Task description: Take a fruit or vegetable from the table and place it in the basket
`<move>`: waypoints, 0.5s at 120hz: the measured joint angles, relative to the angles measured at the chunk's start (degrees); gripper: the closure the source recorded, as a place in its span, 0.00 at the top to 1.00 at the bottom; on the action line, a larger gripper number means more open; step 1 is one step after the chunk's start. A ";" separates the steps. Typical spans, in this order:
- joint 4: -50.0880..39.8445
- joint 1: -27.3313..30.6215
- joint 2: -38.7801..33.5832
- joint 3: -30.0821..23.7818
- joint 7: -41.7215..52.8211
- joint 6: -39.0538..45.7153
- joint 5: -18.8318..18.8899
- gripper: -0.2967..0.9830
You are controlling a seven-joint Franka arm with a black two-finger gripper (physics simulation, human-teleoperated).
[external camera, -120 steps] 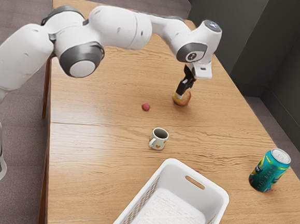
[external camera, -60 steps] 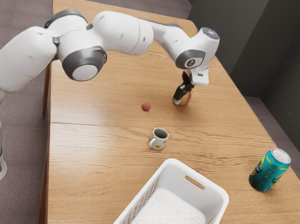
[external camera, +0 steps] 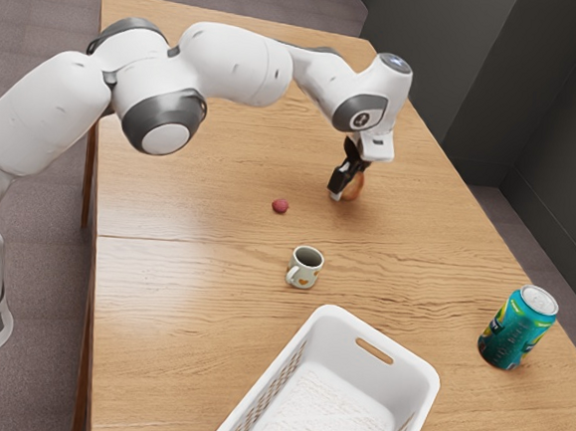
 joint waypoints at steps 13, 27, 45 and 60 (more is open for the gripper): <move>1.33 -0.24 -0.89 -0.71 0.08 -0.05 -0.06 0.50; 3.43 -1.73 -7.60 -1.94 -0.61 -2.08 -0.21 0.49; -0.26 -5.77 -21.42 -10.66 -6.88 -8.54 0.16 0.55; -1.38 -7.09 -23.73 -25.86 -14.76 -13.08 4.16 0.54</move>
